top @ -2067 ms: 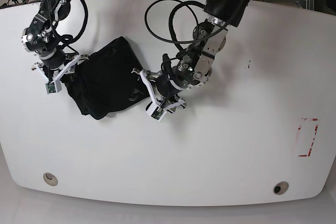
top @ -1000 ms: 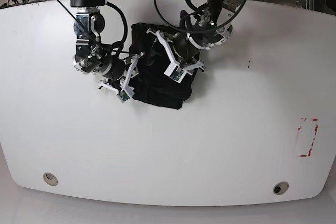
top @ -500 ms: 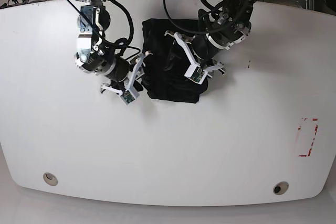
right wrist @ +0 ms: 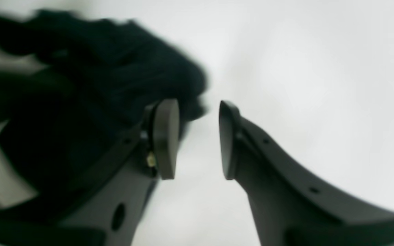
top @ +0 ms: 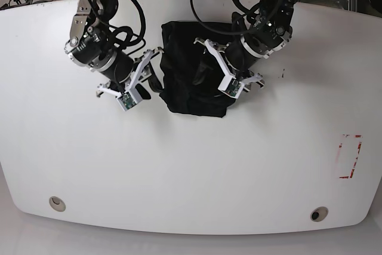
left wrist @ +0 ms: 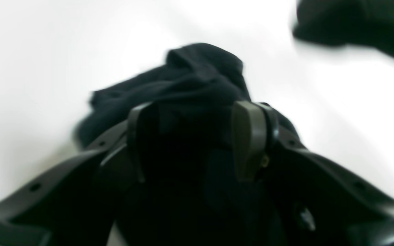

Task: Fold the T-shirt properly
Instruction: 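Press the folded shirt into a rectangle with both grippers, then pull the shirt's side edge outward with the left gripper and release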

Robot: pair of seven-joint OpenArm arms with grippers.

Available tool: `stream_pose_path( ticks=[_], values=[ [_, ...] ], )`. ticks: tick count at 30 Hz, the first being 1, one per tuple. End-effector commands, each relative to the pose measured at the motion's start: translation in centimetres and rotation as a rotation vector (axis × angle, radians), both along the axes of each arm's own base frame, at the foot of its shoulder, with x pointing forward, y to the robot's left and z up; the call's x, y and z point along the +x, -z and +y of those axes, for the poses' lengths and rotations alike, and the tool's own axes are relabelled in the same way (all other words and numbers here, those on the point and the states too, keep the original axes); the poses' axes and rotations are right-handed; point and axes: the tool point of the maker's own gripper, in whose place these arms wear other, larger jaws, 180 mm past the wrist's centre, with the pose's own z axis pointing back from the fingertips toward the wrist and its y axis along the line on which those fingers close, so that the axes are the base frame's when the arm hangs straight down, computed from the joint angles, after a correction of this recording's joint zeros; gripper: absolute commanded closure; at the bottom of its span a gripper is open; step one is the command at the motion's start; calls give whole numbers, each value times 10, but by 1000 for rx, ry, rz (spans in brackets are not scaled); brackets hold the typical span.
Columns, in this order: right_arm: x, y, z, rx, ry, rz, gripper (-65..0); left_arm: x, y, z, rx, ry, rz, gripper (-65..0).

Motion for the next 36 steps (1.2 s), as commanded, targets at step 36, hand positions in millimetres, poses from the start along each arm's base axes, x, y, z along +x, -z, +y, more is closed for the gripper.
stream_pose_path(
  ticks=[36],
  values=[
    [-68, 65, 82, 344, -193, 264, -189, 6, -29, 50, 62, 162, -64, -307]
  ],
)
